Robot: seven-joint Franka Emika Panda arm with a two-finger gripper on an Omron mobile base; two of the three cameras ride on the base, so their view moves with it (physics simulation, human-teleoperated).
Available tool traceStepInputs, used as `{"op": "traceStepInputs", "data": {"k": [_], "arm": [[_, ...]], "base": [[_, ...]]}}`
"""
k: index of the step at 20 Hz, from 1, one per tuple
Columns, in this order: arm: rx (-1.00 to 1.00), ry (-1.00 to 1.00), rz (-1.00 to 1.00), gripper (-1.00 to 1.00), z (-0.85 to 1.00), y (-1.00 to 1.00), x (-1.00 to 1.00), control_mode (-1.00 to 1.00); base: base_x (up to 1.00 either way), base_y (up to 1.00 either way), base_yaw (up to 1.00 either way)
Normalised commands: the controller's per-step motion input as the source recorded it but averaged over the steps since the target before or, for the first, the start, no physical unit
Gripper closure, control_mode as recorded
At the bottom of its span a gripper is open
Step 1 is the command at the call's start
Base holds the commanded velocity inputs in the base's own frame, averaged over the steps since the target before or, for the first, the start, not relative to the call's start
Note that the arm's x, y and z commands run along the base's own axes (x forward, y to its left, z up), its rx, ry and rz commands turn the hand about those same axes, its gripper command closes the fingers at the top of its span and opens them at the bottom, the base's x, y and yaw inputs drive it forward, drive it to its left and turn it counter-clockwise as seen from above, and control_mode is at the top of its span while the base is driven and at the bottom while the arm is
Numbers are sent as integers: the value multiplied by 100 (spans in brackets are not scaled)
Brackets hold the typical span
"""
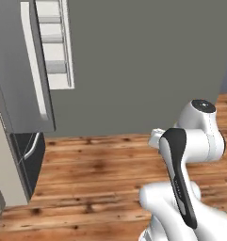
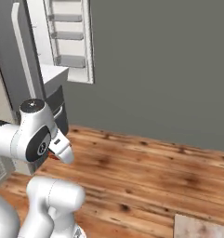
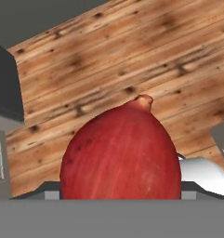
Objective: Place the onion and carrot inside the fridge drawer. Close the drawer after placing the vegetables.
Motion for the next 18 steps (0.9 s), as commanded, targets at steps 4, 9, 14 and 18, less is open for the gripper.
{"op": "traceStepInputs", "data": {"k": [4, 9, 14, 18], "arm": [[0, 0, 0, 100, 0, 0, 0, 100], [0, 0, 0, 100, 0, 0, 0, 100], [0, 0, 0, 100, 0, 0, 0, 100], [0, 0, 0, 100, 0, 0, 0, 100]], "base": [[100, -60, 23], [100, -61, 29], [100, -18, 47], [100, -6, 57]]}}
